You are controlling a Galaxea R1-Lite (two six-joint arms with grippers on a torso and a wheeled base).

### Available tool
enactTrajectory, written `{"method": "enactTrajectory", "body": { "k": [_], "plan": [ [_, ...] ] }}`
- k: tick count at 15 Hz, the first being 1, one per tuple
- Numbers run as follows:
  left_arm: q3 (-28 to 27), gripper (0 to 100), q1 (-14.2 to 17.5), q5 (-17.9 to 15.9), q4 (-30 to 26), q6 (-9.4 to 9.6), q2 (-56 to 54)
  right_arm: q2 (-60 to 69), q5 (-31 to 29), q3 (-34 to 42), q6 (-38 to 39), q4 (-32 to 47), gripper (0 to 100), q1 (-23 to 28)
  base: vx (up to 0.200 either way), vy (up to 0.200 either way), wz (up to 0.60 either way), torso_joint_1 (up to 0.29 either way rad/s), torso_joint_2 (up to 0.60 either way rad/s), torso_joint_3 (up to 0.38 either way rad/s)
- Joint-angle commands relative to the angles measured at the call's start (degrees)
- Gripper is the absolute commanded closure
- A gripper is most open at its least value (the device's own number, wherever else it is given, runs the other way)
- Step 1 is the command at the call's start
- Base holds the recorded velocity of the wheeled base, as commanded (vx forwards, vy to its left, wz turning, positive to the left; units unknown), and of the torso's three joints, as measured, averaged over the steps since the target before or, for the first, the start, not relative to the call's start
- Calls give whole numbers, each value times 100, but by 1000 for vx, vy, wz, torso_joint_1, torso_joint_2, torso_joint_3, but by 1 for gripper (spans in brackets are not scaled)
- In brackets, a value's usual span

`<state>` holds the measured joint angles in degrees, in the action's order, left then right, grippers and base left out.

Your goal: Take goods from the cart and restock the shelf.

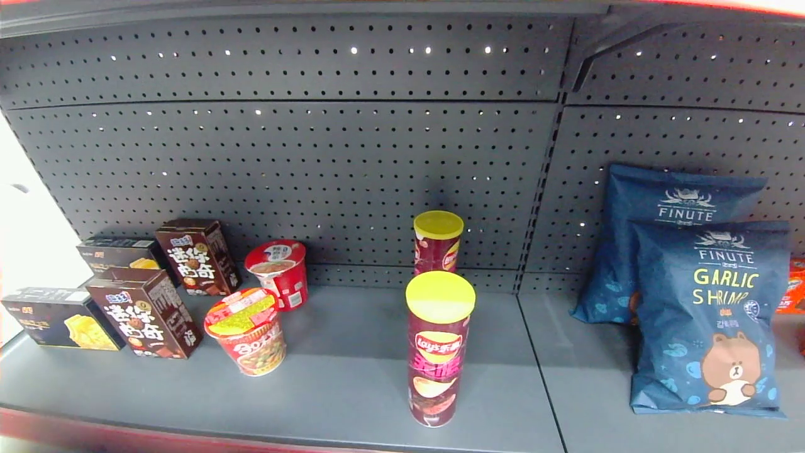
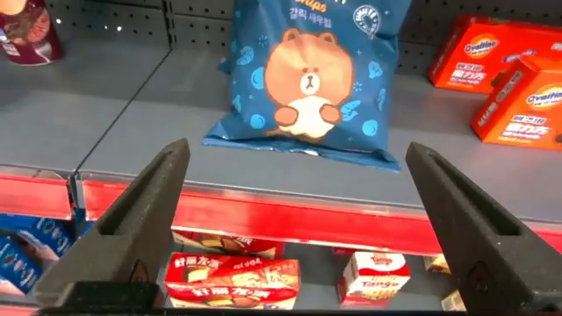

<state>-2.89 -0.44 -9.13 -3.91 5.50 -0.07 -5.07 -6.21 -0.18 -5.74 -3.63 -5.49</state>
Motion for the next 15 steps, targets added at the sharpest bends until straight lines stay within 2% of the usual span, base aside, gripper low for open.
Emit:
{"method": "enactTrajectory", "body": {
  "k": [1,4,15],
  "plan": [
    [-1,0,0,-1,-4,4,7,-29,23,1,-6,3,0,-5,0,0,0,0,0,0],
    [-1,0,0,17,-4,-31,7,-29,181,1,-23,3,0,-5,0,0,-600,1,2,2],
    [-1,0,0,8,-4,-22,7,-29,163,1,-120,3,0,-5,0,0,0,0,0,0]
  ]
}}
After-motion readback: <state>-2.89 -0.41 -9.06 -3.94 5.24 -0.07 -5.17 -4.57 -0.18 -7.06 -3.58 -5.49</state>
